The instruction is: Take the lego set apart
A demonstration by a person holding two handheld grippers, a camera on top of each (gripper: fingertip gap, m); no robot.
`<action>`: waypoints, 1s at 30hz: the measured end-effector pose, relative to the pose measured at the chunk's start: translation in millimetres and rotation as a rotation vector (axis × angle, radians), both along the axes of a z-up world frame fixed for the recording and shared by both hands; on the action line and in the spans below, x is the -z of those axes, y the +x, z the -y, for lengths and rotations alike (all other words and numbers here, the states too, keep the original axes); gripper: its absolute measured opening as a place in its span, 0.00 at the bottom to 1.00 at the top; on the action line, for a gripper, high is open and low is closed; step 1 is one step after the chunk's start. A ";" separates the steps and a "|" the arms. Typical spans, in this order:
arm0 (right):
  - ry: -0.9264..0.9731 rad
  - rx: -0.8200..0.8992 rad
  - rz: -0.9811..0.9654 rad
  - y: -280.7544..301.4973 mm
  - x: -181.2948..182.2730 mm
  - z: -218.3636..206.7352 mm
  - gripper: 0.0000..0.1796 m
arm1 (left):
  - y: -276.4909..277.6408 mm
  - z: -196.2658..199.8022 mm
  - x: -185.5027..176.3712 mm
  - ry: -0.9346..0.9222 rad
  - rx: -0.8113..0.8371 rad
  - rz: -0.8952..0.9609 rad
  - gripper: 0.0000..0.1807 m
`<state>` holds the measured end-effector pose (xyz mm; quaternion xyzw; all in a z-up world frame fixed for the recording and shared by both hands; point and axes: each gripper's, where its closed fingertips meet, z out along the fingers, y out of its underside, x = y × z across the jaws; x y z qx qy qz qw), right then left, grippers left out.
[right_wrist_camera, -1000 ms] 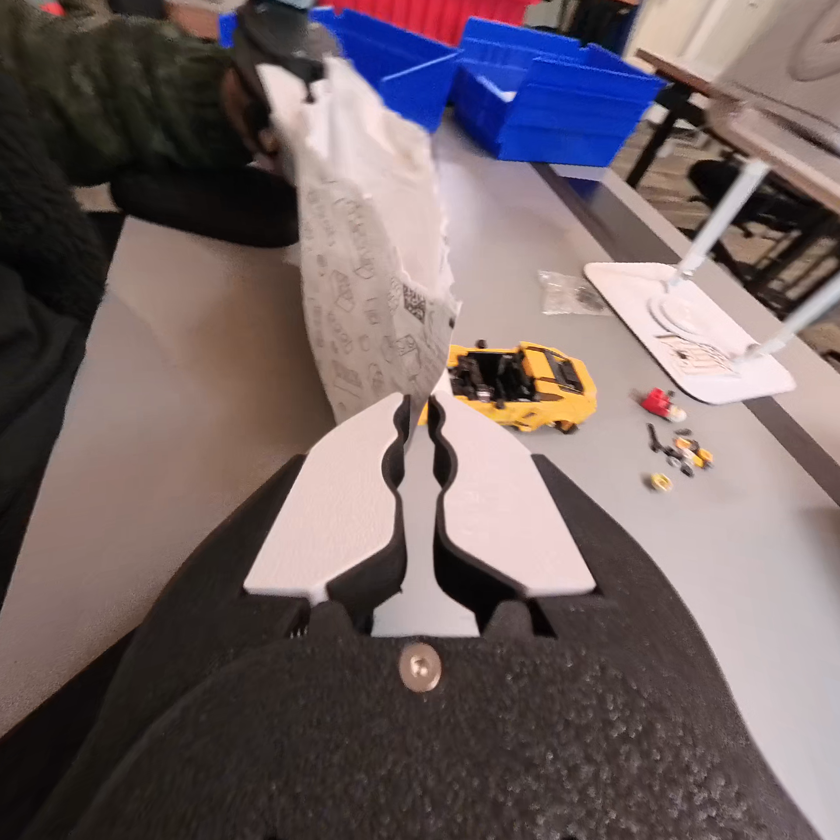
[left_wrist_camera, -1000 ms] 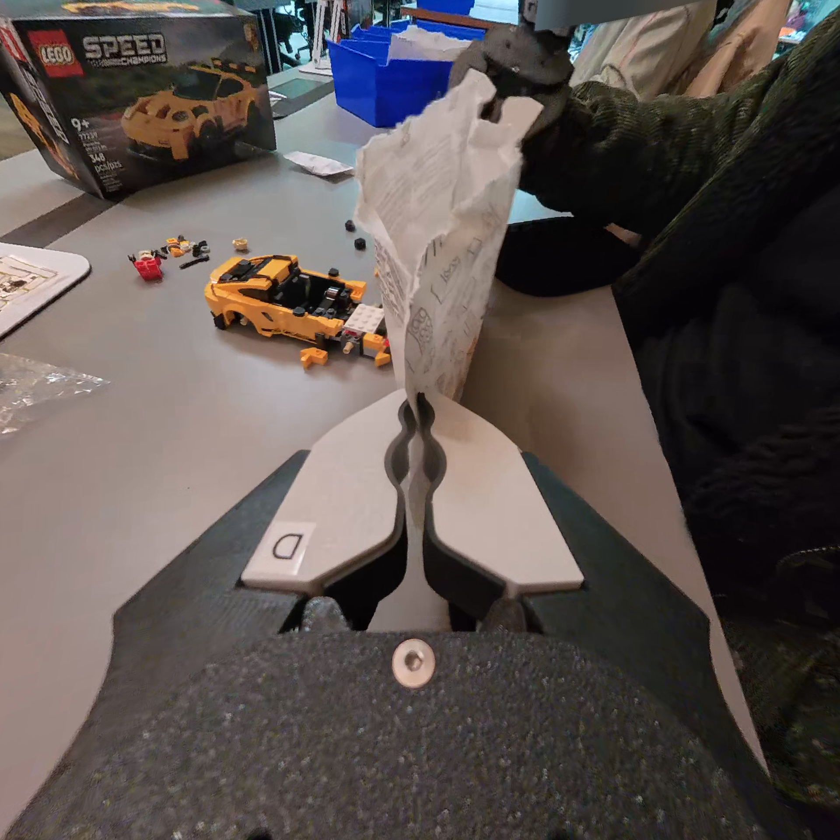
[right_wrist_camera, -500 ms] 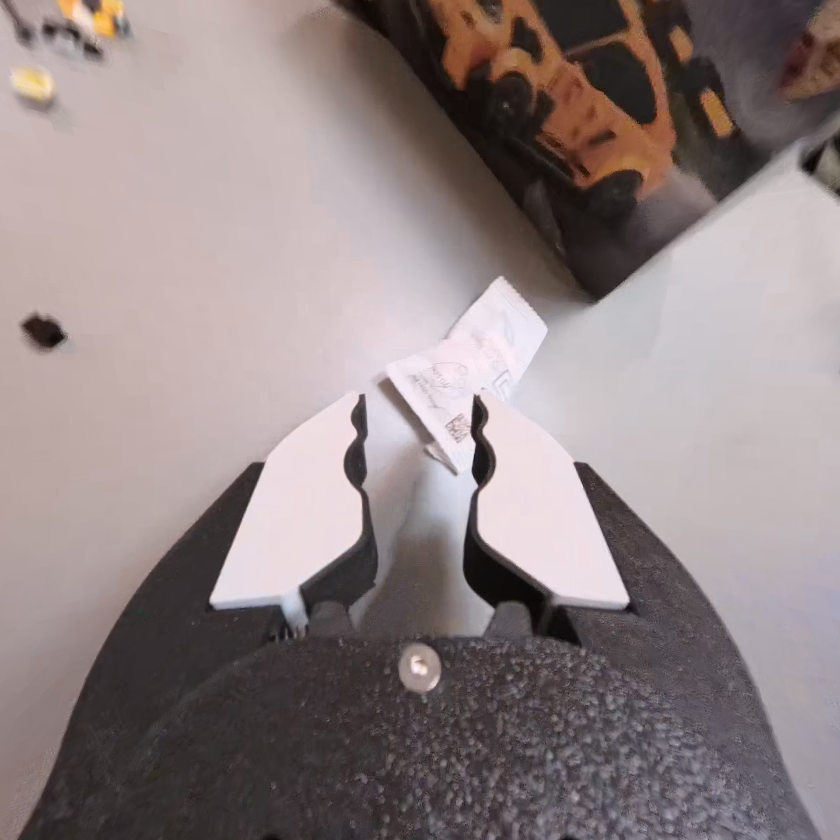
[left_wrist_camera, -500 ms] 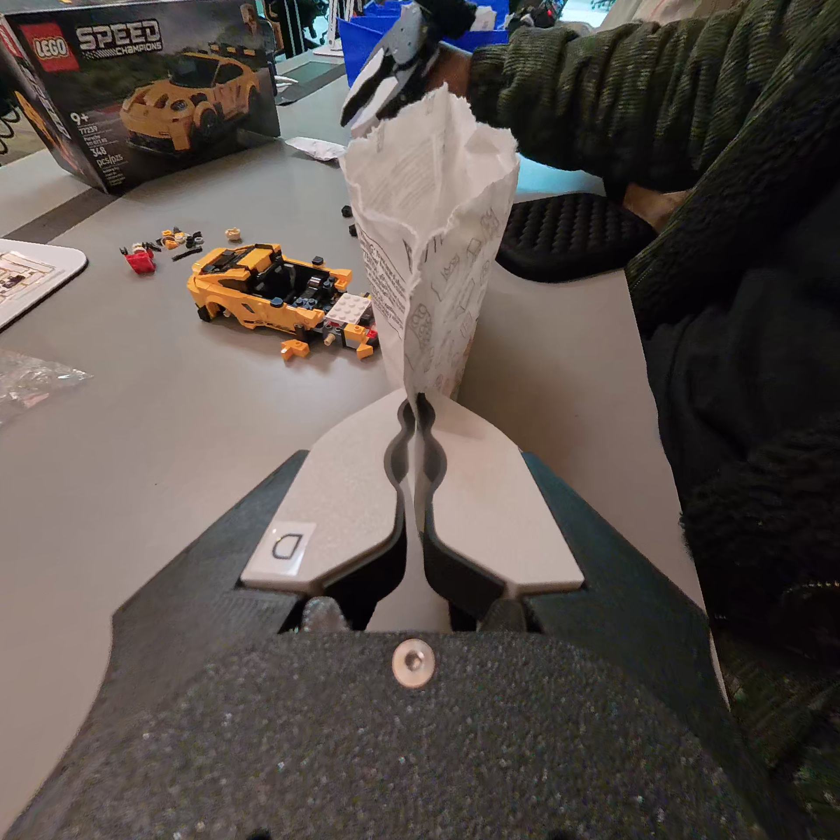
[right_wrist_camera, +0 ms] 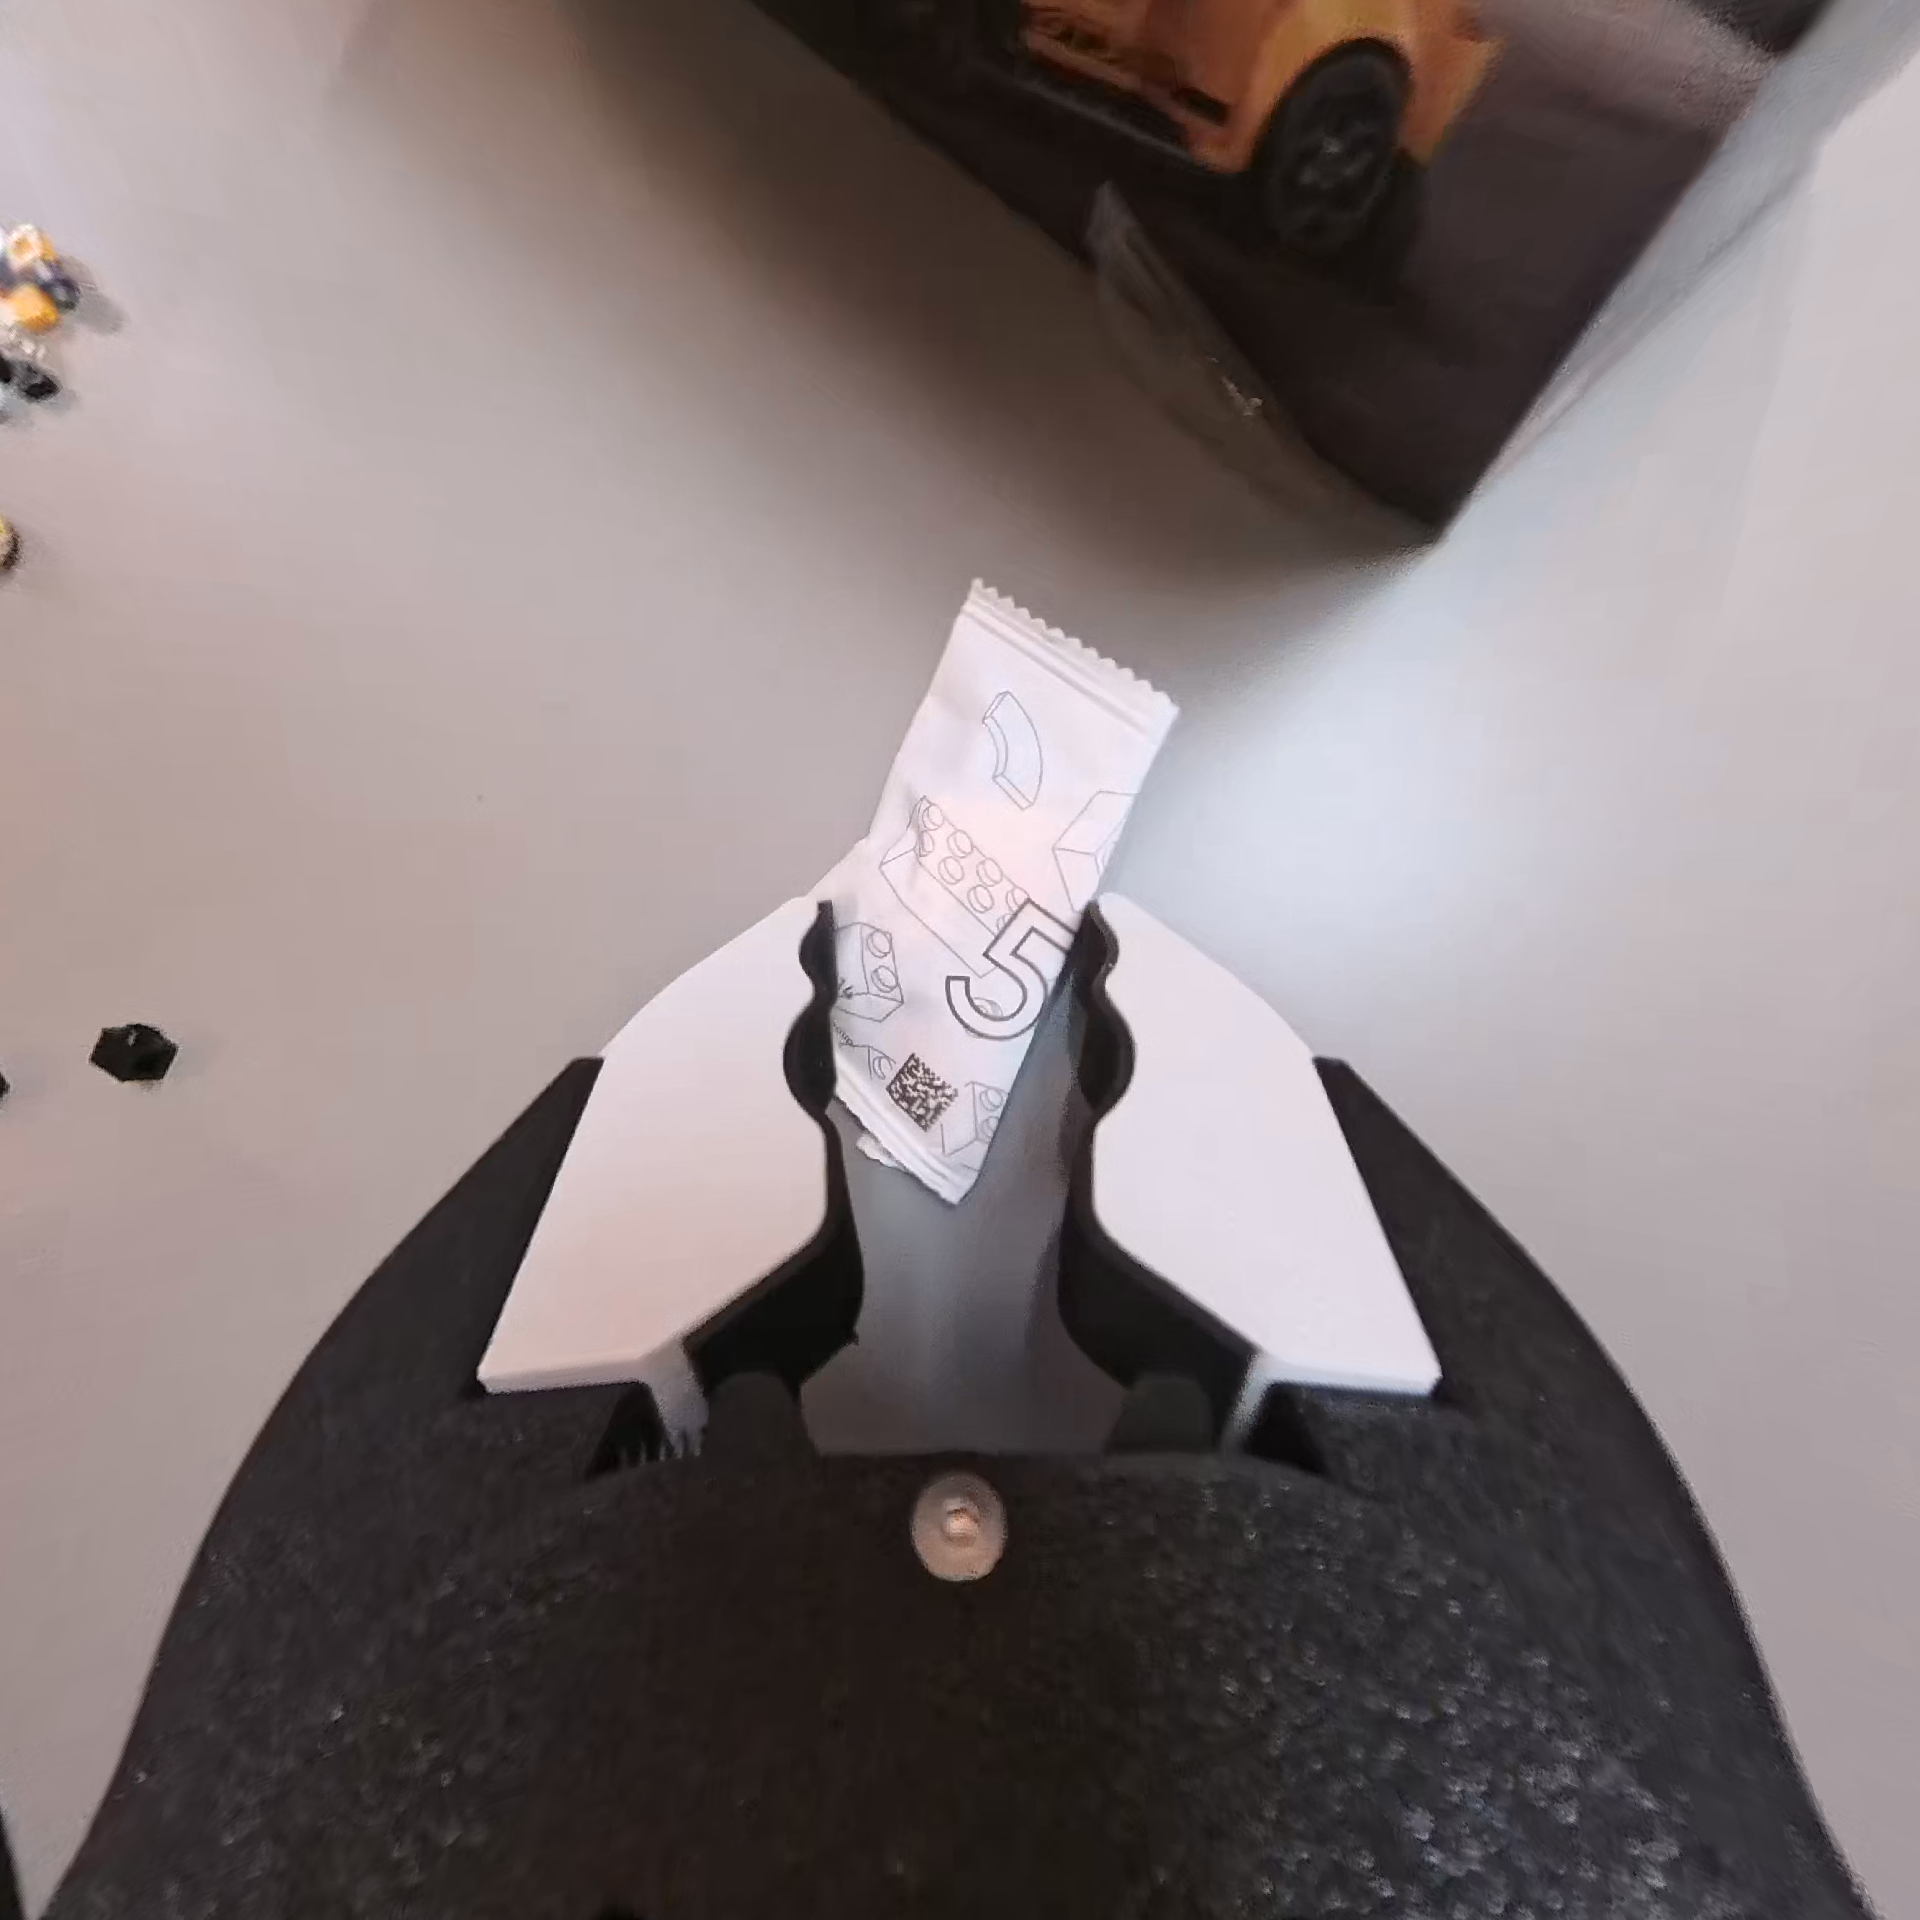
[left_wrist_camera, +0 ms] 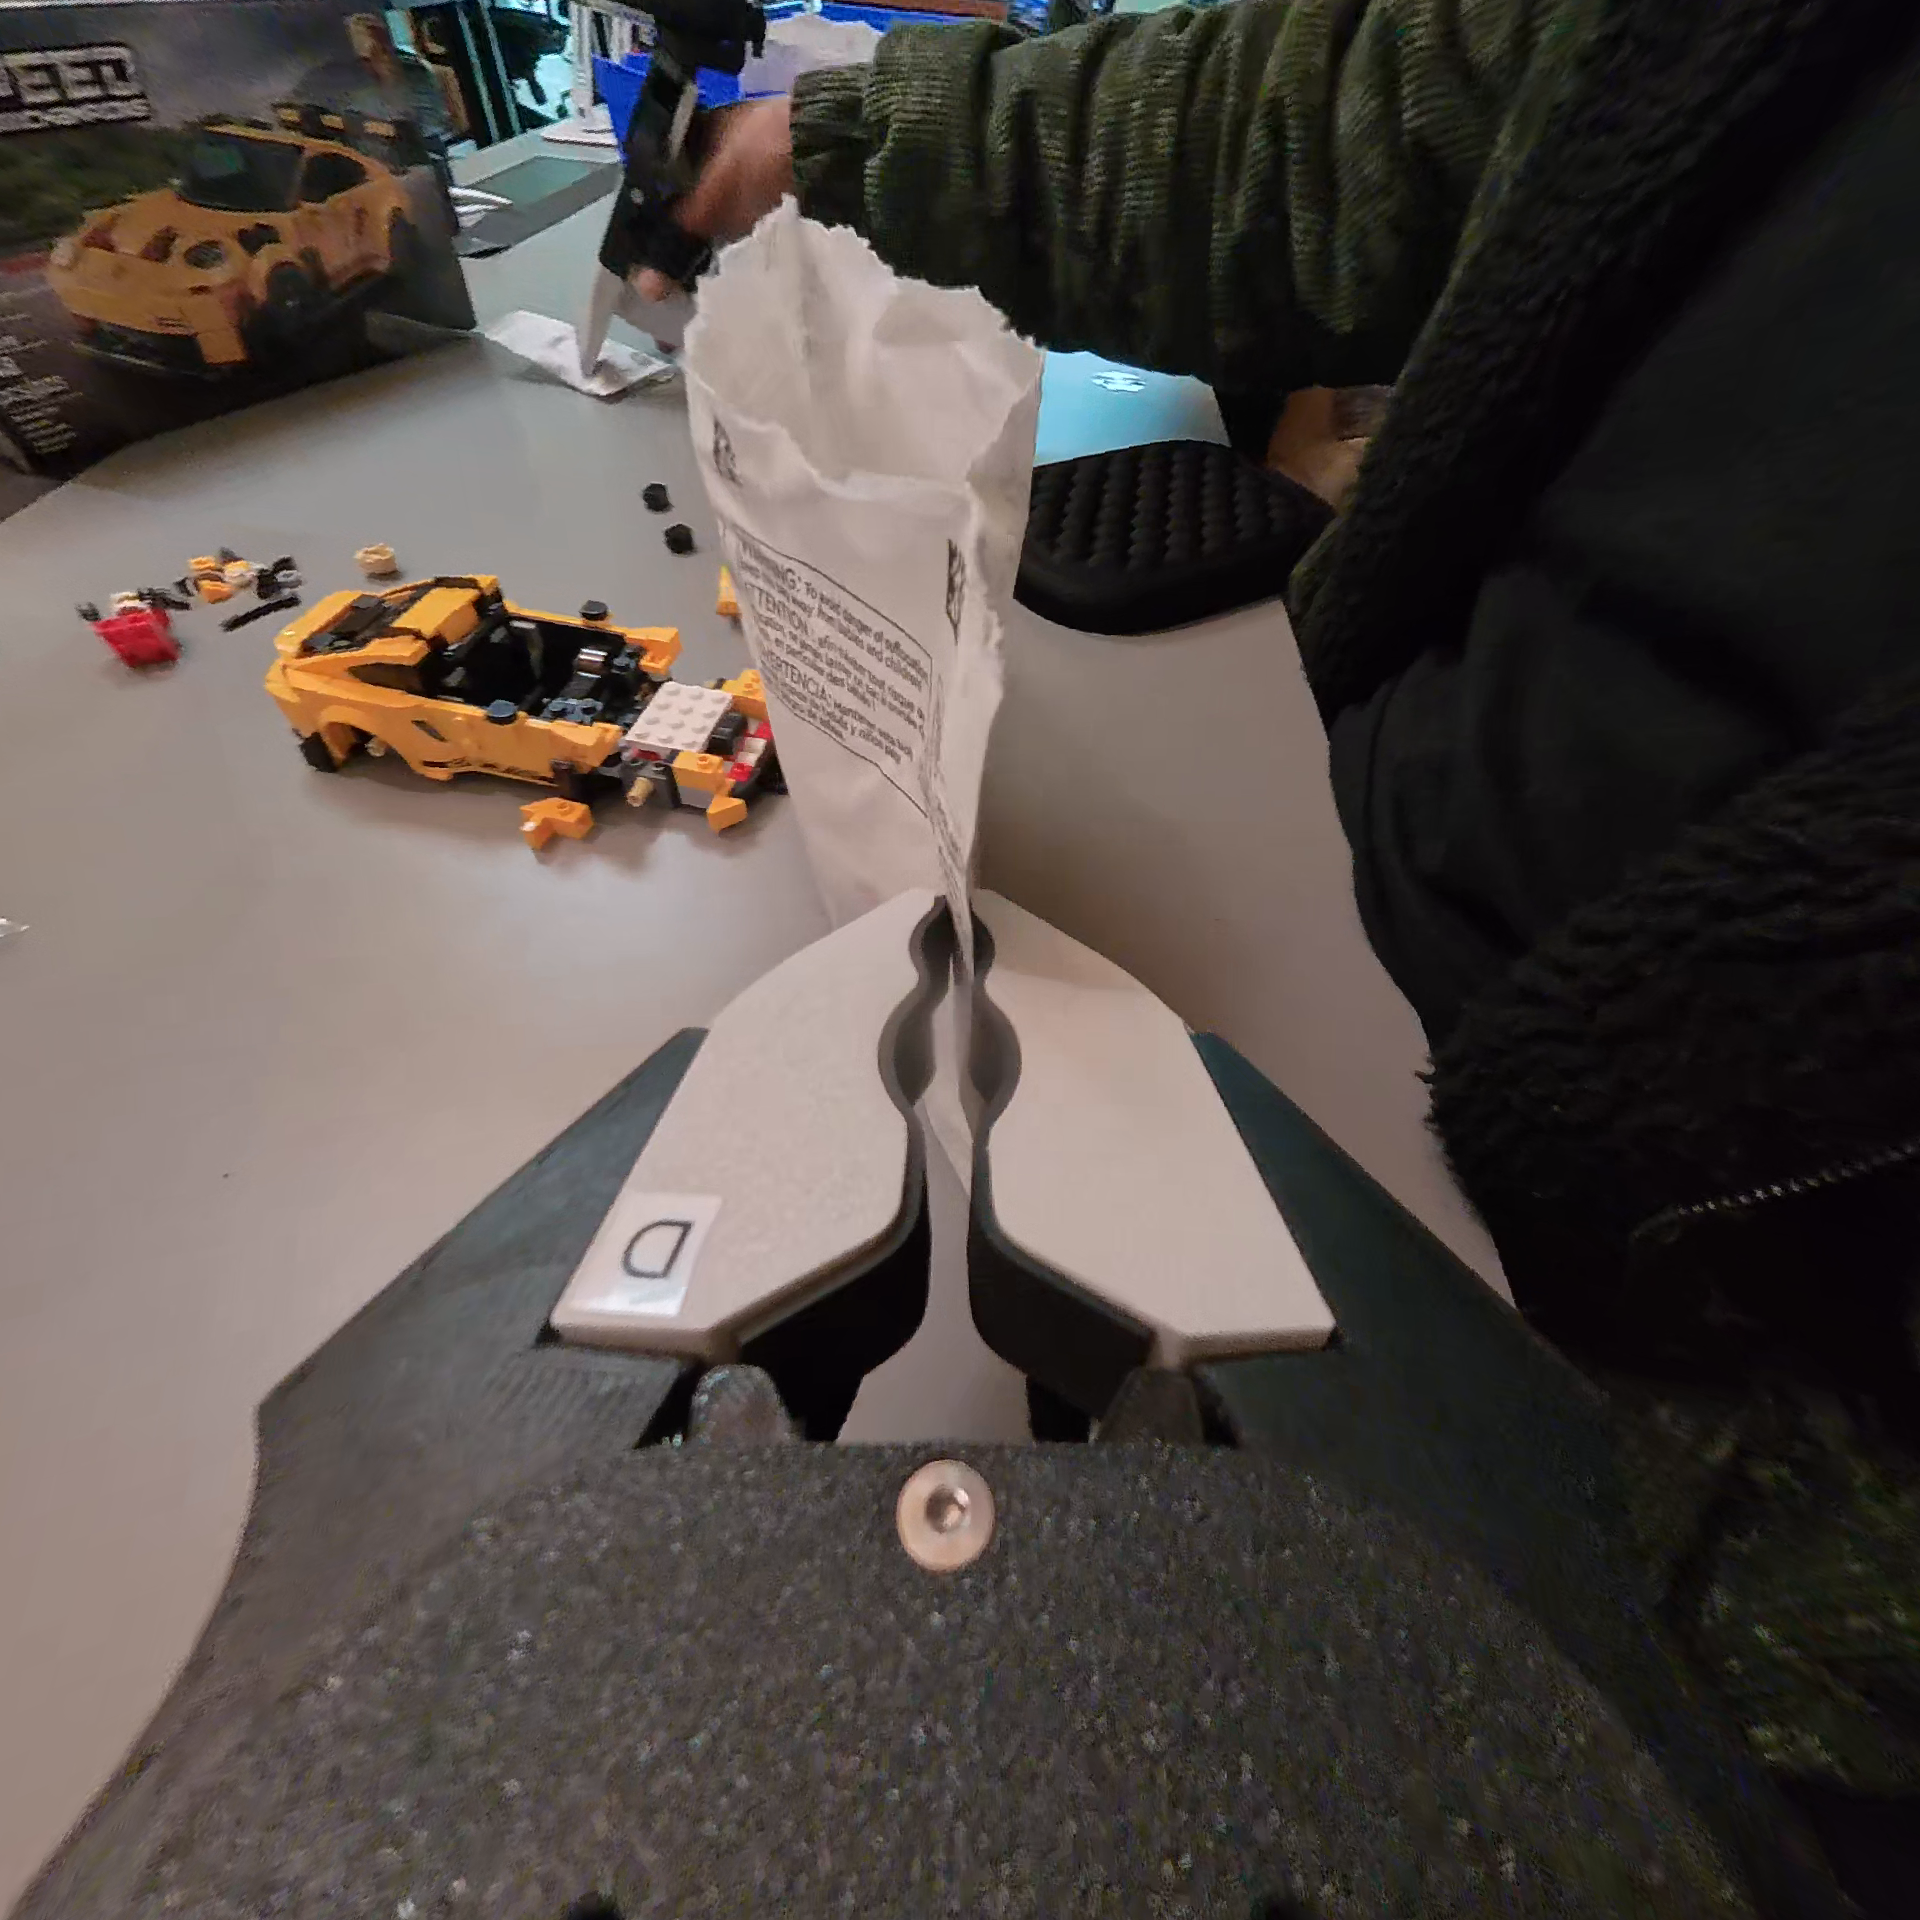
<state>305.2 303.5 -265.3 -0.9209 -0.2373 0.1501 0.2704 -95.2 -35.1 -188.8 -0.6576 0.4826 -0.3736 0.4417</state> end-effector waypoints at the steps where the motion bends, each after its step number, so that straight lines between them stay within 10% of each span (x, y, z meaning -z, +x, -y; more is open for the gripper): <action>1: 0.020 -0.025 0.010 -3.2 -1.0 2.7 0.24 | -0.6 1.8 -0.1 0.002 0.012 -0.001 0.00; 7: 0.244 -0.239 0.051 -32.5 -27.1 33.6 0.23 | -4.9 -0.5 0.0 0.021 -0.007 -0.007 0.01; 17: 0.794 -1.020 0.017 -217.4 -180.9 193.3 0.23 | -4.5 -4.4 0.4 0.067 -0.030 -0.033 0.01; 30: 0.957 -1.534 0.284 -313.0 -158.5 298.0 0.23 | 2.0 16.3 0.8 0.192 0.036 -0.075 0.01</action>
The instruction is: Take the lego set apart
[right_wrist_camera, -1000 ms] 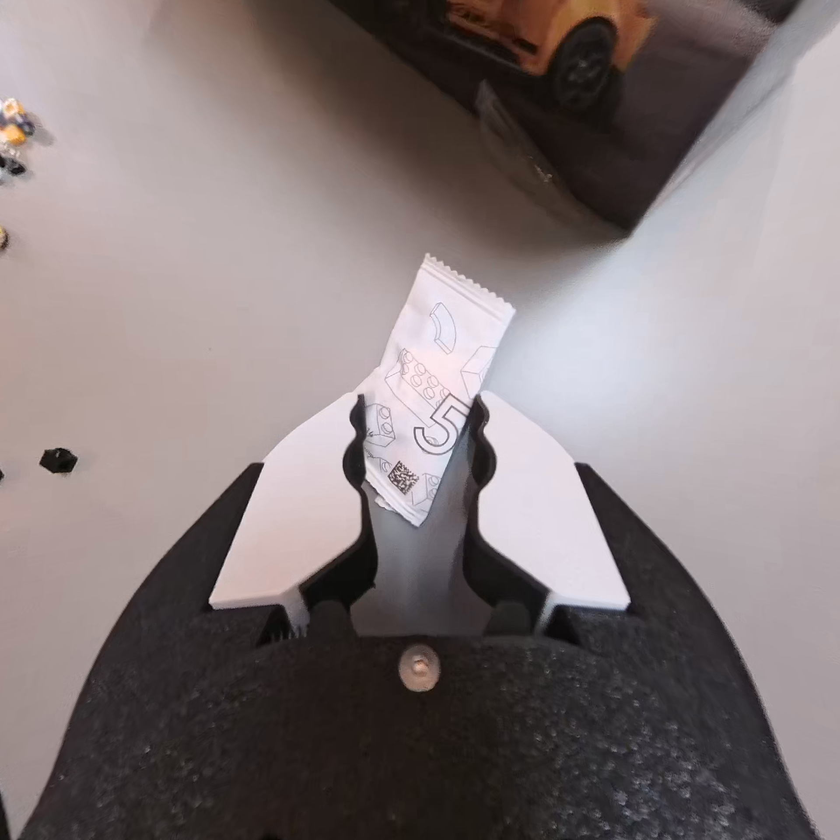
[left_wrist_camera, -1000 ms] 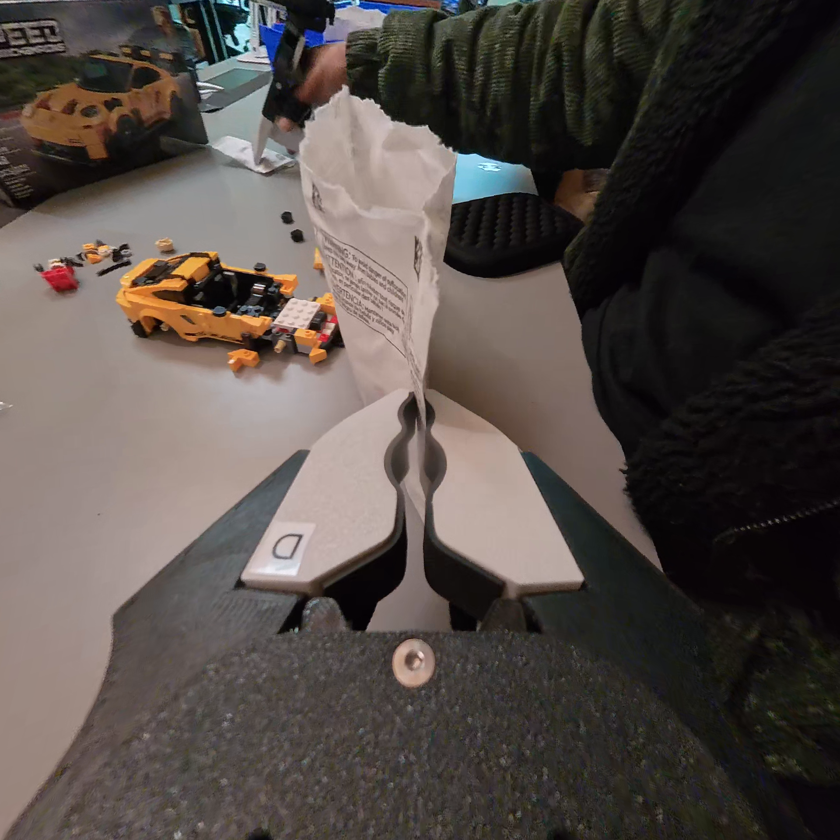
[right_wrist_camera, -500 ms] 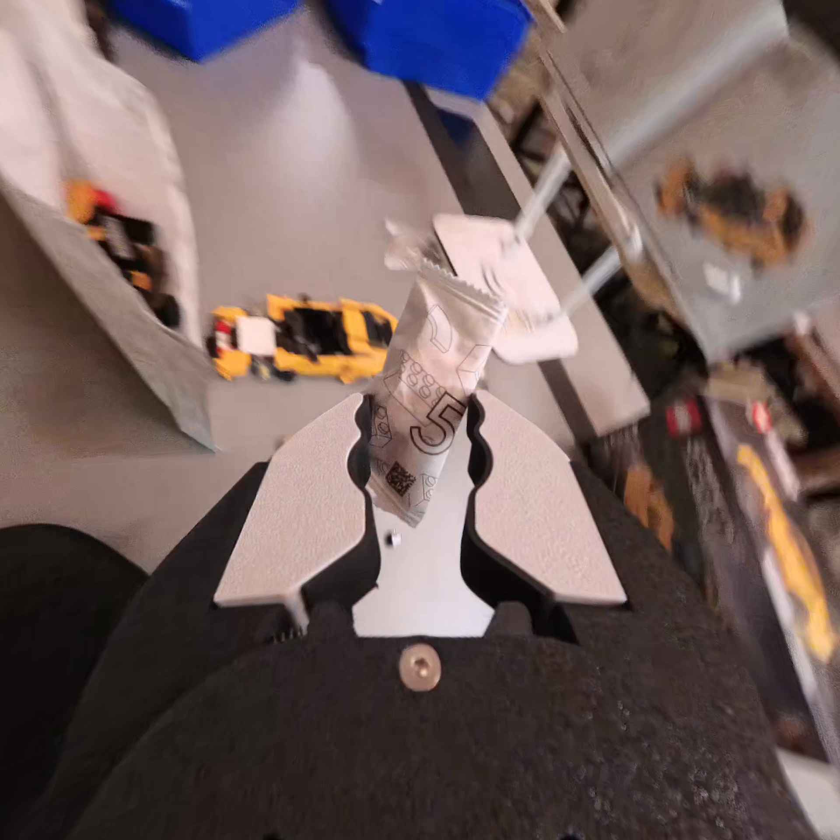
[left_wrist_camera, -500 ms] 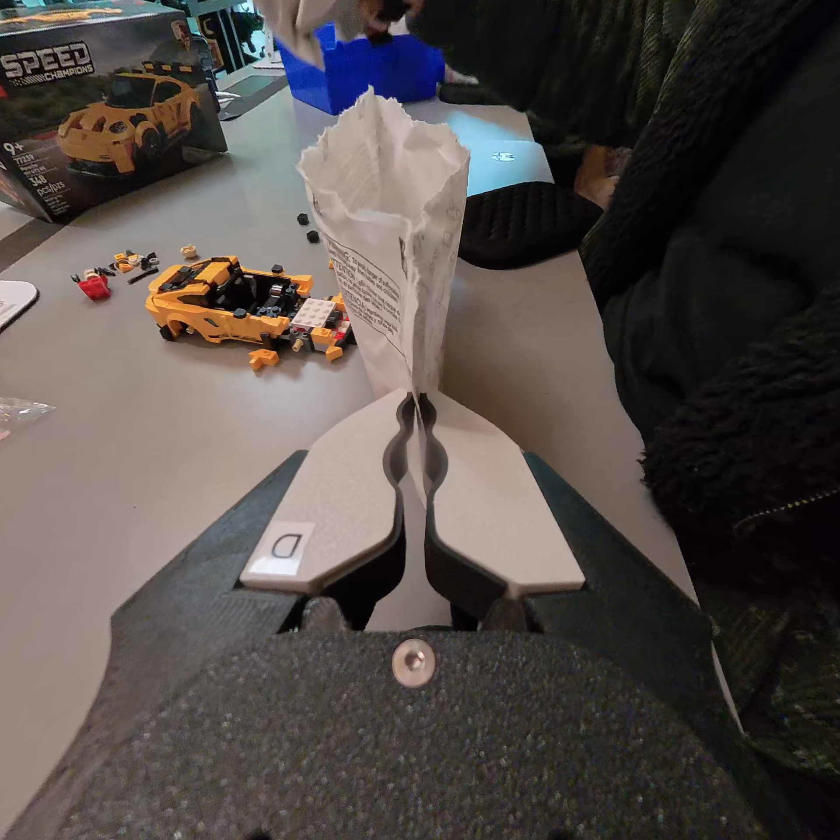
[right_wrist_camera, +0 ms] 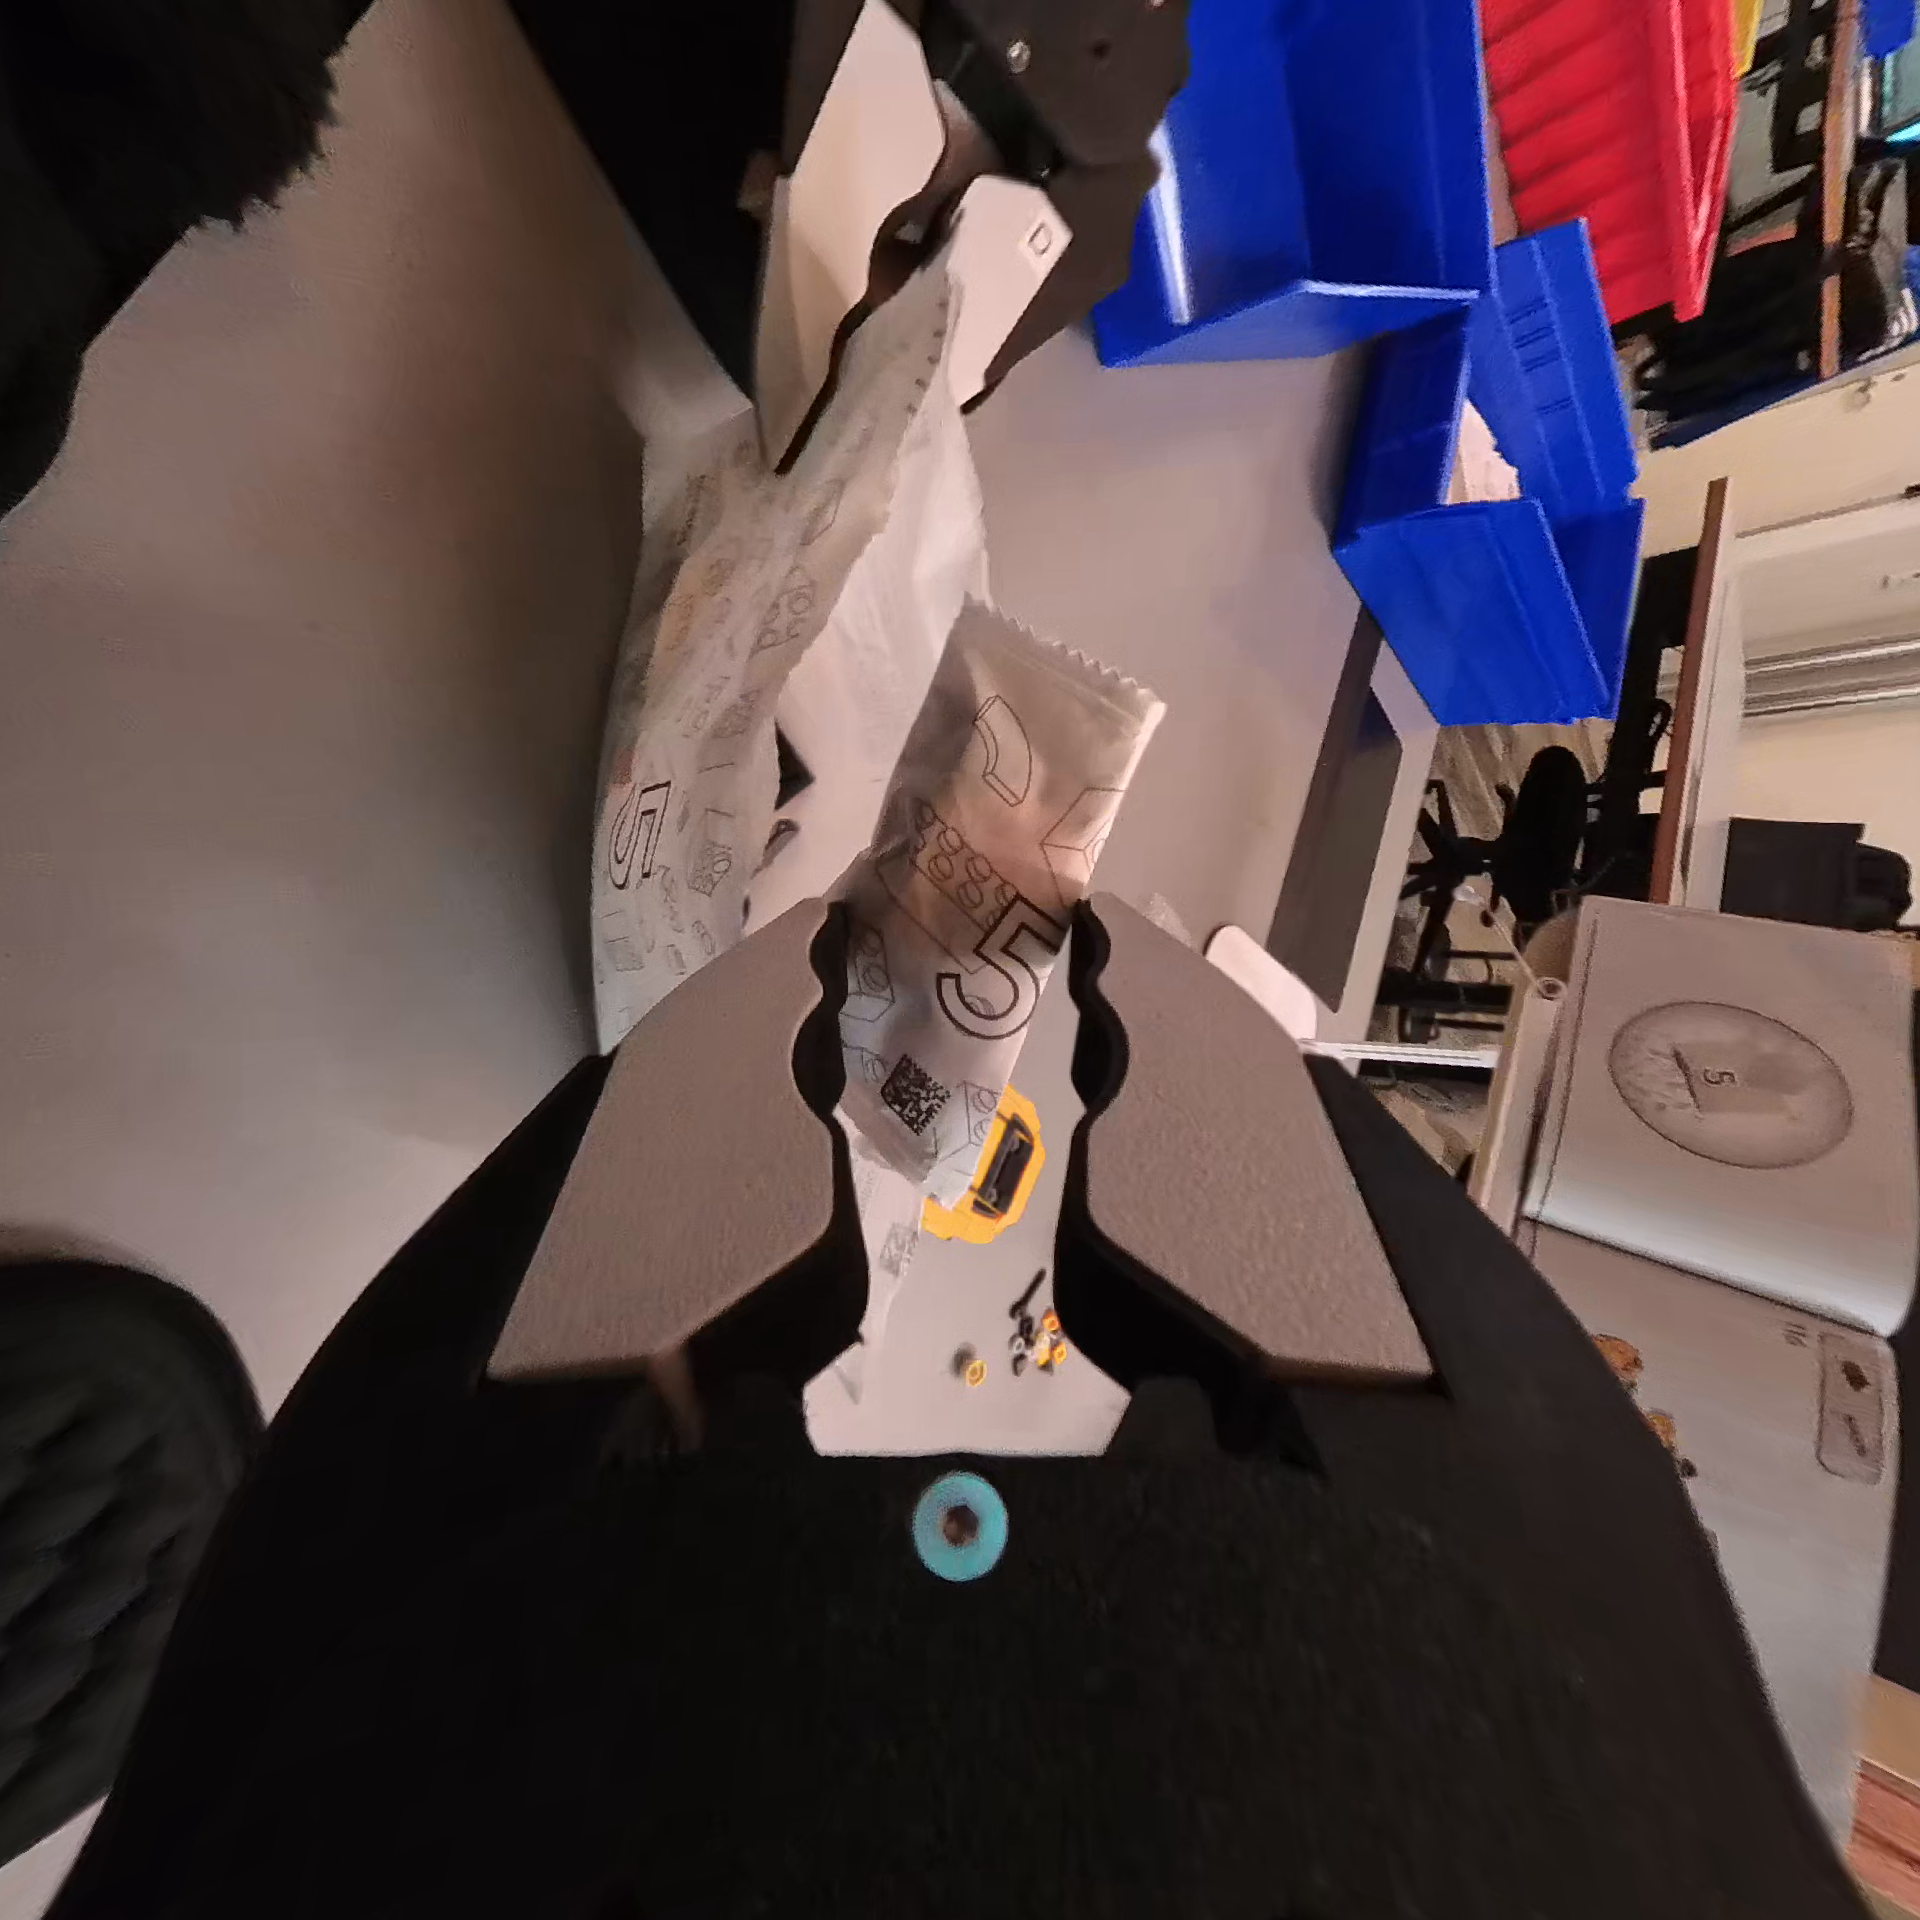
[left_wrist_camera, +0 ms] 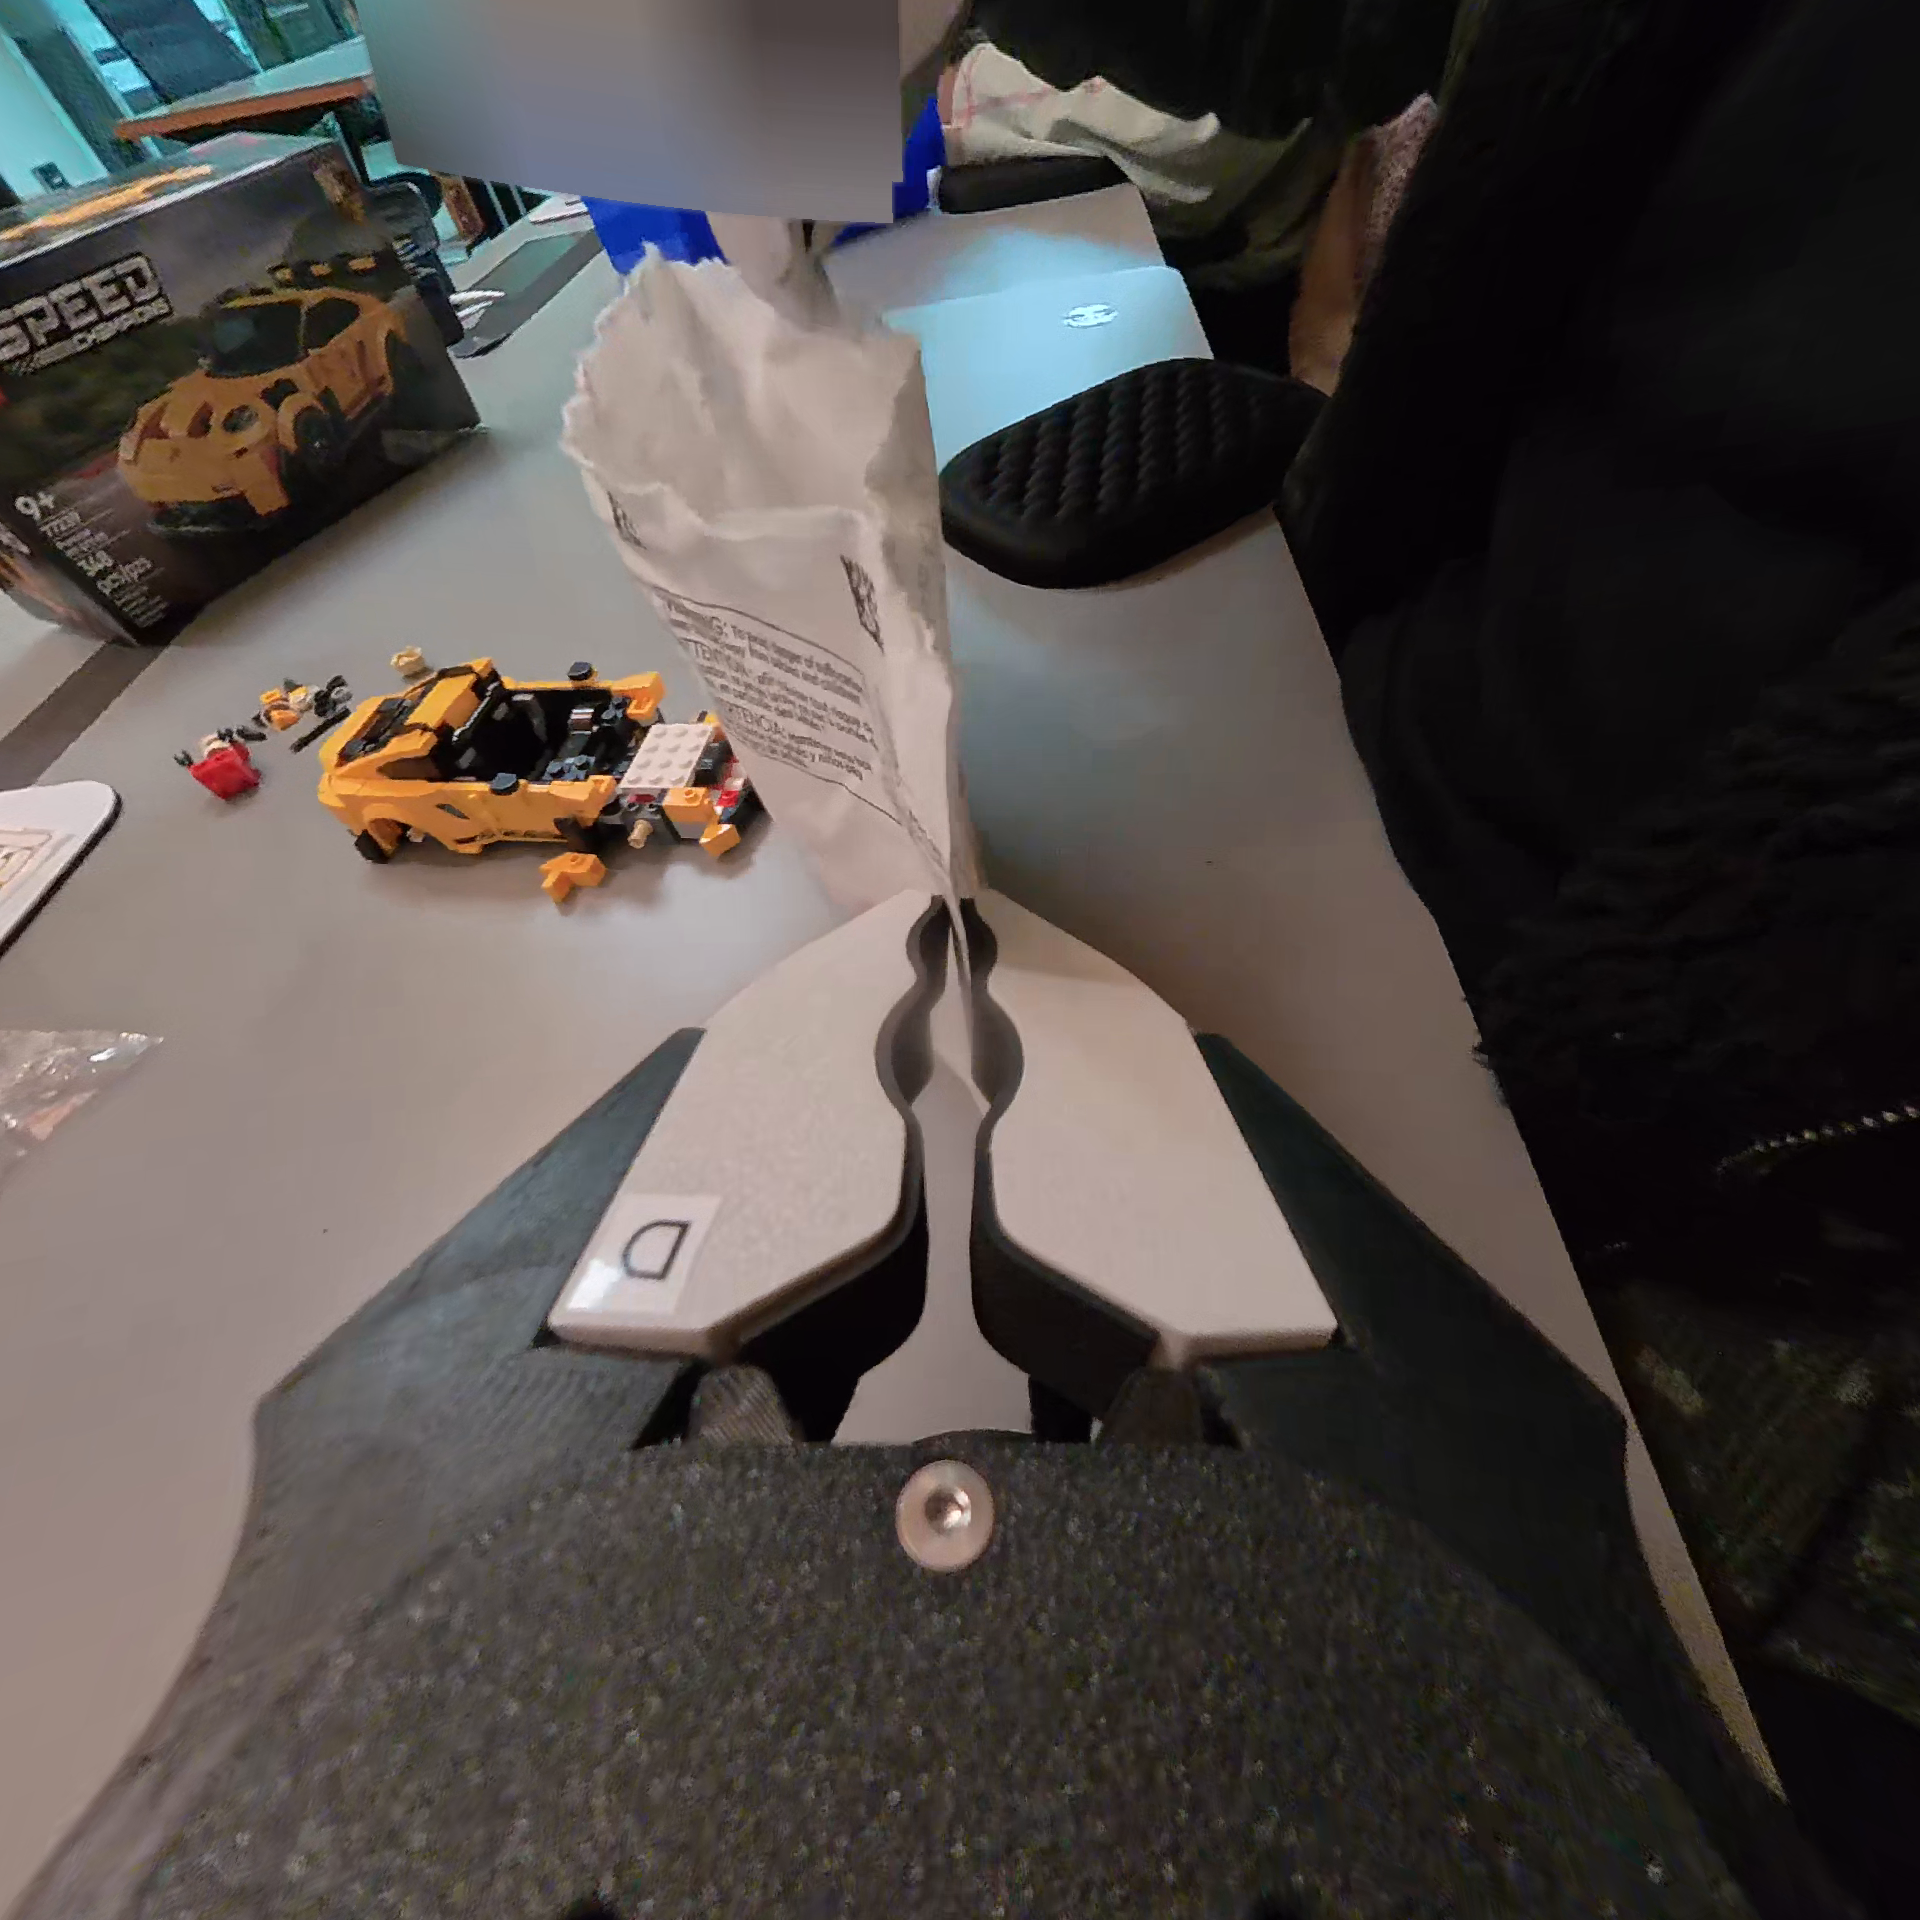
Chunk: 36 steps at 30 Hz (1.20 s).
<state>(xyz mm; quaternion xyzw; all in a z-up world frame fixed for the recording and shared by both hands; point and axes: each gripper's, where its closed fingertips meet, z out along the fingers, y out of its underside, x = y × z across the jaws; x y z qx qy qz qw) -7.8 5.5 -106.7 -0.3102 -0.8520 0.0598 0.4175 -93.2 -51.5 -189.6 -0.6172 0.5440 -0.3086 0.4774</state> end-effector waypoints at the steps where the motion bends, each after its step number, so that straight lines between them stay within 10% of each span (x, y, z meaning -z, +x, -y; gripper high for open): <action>1: 0.007 -0.003 0.013 1.0 3.7 1.8 0.23 | 0.9 1.9 0.0 0.013 0.008 -0.004 0.01; 25: -0.204 0.029 -0.082 1.4 -16.2 2.8 0.25 | -1.0 -3.3 0.3 0.005 -0.033 -0.008 0.01; 36: -0.453 0.399 -0.297 -21.6 -23.0 -121.5 0.18 | -17.0 -25.5 -0.7 0.050 -0.177 -0.032 0.00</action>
